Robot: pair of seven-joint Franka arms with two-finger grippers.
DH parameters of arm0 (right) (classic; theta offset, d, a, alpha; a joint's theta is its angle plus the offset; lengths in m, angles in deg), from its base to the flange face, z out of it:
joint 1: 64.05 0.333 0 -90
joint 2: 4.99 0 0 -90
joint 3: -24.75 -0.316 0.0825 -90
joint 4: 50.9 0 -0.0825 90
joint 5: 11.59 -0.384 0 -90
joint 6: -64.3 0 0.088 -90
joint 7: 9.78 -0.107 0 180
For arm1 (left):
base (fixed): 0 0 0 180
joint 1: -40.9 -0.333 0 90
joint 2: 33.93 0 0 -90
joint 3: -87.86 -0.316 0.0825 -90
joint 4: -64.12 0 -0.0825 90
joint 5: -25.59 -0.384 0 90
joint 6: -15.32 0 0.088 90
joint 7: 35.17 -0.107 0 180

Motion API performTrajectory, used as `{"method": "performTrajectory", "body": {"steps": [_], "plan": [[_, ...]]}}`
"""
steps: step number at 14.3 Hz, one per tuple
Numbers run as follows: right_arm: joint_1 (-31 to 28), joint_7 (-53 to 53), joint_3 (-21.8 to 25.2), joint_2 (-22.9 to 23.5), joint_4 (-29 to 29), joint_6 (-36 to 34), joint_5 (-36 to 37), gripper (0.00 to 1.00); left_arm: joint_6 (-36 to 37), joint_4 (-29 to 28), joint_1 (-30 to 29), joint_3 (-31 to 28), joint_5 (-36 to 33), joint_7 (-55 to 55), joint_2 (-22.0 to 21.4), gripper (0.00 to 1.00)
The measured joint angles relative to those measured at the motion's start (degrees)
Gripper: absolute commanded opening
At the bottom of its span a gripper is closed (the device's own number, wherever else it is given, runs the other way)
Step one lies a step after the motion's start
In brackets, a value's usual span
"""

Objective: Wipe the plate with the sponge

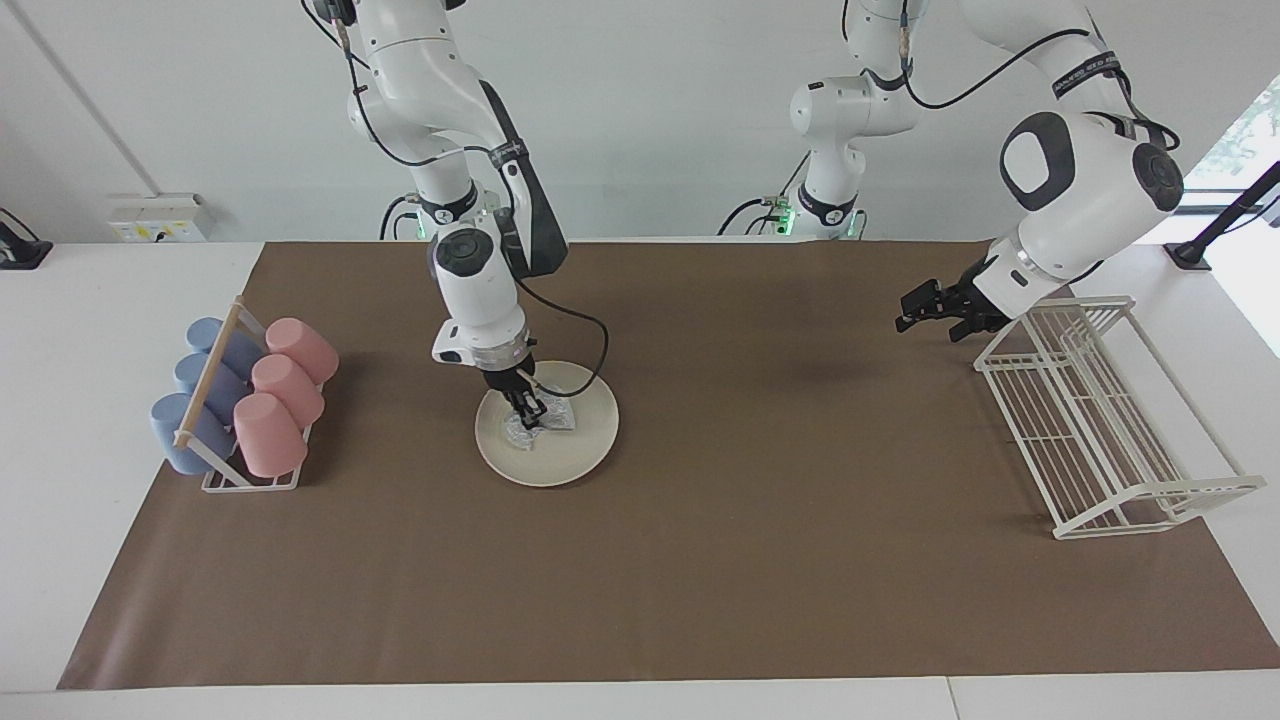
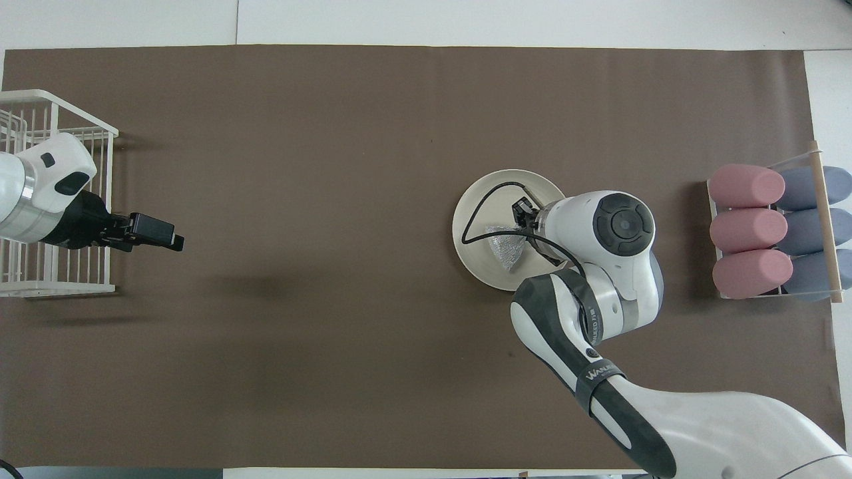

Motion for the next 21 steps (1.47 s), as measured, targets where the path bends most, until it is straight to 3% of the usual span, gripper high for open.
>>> {"method": "performTrajectory", "body": {"steps": [4,10,15,18,21], "plan": [[3.17,-4.26,-0.05,0.11,-0.09,1.74,-4.63,0.0,-0.53,0.0,-0.03,-0.11,0.0,5.24,-0.04,1.0],[5.17,-10.19,-0.08,0.14,2.49,2.07,-5.28,0.0,-0.55,0.0,1.12,0.17,0.0,7.1,-0.12,1.0],[9.82,-26.84,-0.14,0.91,19.13,-13.53,-5.28,0.0,-0.55,0.0,1.96,0.07,0.0,7.22,-0.16,1.0],[12.74,-35.98,-0.14,3.74,30.04,-22.53,-2.07,0.0,-0.5,0.0,1.95,-0.25,0.39,7.35,-0.22,1.0],[15.97,-43.25,-0.13,7.13,38.79,-29.77,1.62,0.0,1.58,-0.02,0.57,-0.66,10.98,7.13,-0.74,1.0]]}}
